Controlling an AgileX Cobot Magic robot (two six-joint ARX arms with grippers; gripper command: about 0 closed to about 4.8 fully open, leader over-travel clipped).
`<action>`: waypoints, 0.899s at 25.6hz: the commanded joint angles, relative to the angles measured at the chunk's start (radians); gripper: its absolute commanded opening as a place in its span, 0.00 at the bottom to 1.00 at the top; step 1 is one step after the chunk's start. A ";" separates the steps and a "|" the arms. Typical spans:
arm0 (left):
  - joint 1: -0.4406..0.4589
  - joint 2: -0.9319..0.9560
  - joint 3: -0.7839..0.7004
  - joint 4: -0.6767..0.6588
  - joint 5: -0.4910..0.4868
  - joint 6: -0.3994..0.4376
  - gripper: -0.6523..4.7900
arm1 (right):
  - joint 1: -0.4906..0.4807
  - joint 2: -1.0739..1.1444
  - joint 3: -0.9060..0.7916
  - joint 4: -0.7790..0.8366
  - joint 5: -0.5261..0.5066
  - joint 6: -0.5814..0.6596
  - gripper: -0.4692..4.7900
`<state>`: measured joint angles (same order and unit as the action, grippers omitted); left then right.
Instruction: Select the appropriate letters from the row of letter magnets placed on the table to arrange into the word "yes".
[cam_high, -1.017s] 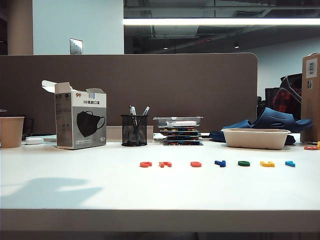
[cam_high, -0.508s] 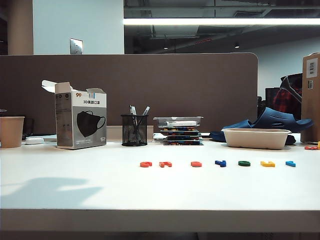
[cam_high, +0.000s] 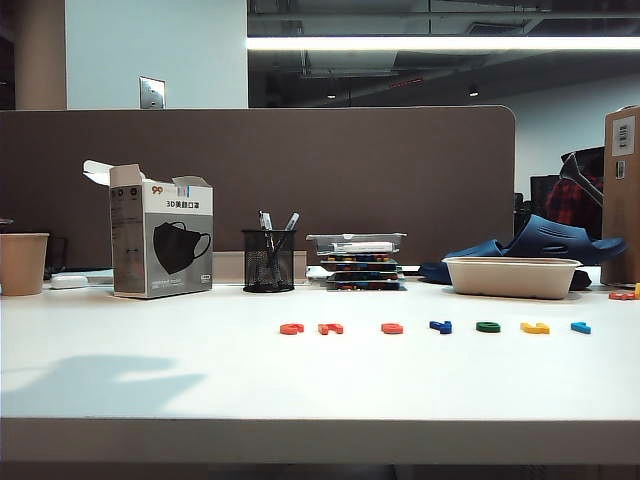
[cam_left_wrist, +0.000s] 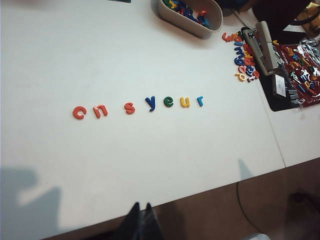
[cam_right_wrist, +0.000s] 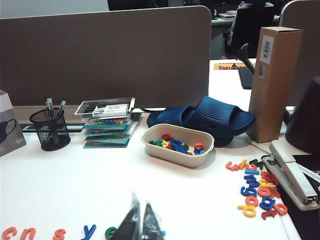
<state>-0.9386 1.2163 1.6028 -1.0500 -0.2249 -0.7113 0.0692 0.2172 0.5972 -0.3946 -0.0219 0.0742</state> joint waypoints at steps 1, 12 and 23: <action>-0.001 -0.002 0.003 0.012 -0.006 0.004 0.11 | 0.001 0.090 0.074 -0.006 -0.006 0.005 0.11; -0.001 -0.002 0.003 0.012 -0.007 0.003 0.11 | 0.005 0.576 0.426 -0.100 -0.217 0.004 0.11; -0.001 -0.002 0.003 0.012 -0.006 0.003 0.11 | 0.075 0.970 0.615 -0.108 -0.398 -0.020 0.11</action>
<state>-0.9386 1.2163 1.6028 -1.0500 -0.2249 -0.7113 0.1326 1.1591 1.1973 -0.5102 -0.3820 0.0734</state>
